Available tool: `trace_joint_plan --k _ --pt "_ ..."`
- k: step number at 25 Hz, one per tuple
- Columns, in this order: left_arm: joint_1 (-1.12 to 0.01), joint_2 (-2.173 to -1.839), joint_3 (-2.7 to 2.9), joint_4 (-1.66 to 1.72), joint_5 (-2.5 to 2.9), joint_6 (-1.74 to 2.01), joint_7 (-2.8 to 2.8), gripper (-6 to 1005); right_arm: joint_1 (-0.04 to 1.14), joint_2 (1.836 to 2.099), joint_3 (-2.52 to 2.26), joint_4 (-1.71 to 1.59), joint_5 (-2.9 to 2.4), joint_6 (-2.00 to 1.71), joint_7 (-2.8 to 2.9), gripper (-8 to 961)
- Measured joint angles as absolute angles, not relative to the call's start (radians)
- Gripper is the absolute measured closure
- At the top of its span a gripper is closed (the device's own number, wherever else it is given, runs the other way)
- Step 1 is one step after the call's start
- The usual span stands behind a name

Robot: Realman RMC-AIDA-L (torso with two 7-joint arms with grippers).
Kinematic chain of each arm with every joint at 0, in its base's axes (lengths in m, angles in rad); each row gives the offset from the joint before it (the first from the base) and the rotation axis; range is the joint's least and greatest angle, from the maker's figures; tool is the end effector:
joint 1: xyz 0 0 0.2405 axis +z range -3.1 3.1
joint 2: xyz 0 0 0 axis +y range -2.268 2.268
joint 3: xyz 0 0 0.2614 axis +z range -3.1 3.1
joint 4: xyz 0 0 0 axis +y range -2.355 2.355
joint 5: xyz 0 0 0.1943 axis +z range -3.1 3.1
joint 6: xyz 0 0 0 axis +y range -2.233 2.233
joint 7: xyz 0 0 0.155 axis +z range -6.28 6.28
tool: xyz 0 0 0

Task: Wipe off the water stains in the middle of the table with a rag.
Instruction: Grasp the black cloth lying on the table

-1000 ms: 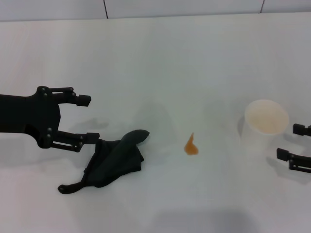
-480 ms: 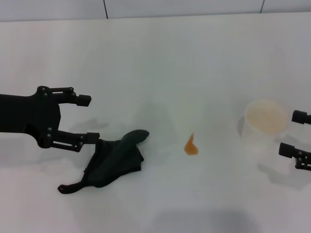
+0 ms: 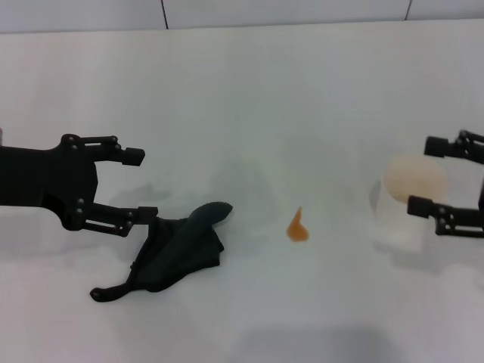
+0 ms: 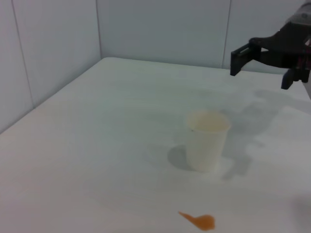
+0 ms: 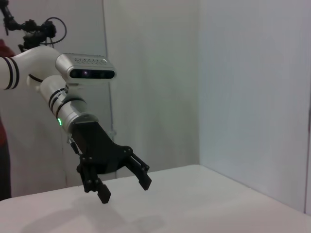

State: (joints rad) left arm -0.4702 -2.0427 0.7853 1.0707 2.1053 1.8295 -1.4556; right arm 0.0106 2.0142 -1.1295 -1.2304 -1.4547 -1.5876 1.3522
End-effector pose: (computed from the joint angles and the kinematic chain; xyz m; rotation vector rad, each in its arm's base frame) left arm -0.2380 0.3019 0.0387 -2.9539 -0.2606 -0.3909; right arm 0.2506 0.2372 0.0545 -2.5930 0.2496 0.7865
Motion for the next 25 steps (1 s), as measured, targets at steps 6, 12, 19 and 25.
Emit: trace_joint_plan --k 6,12,19,25 --pt "-0.471 -2.047 0.785 1.071 2.108 1.829 -1.457 108 0.054 2.012 -1.134 -1.302 -1.565 -1.526 1.437 114" --pt "-0.471 -2.048 0.788 1.071 2.11 1.831 -1.469 109 0.068 2.011 -1.136 -1.418 -1.688 -1.518 1.57 115" --pt "-0.48 -2.042 0.823 1.071 2.131 1.825 -1.505 109 0.068 2.011 -1.15 -1.536 -1.823 -1.529 1.703 117" --pt "-0.484 -2.051 0.825 1.095 2.181 1.824 -1.535 108 0.065 2.011 -1.169 -1.607 -1.883 -1.539 1.764 121"
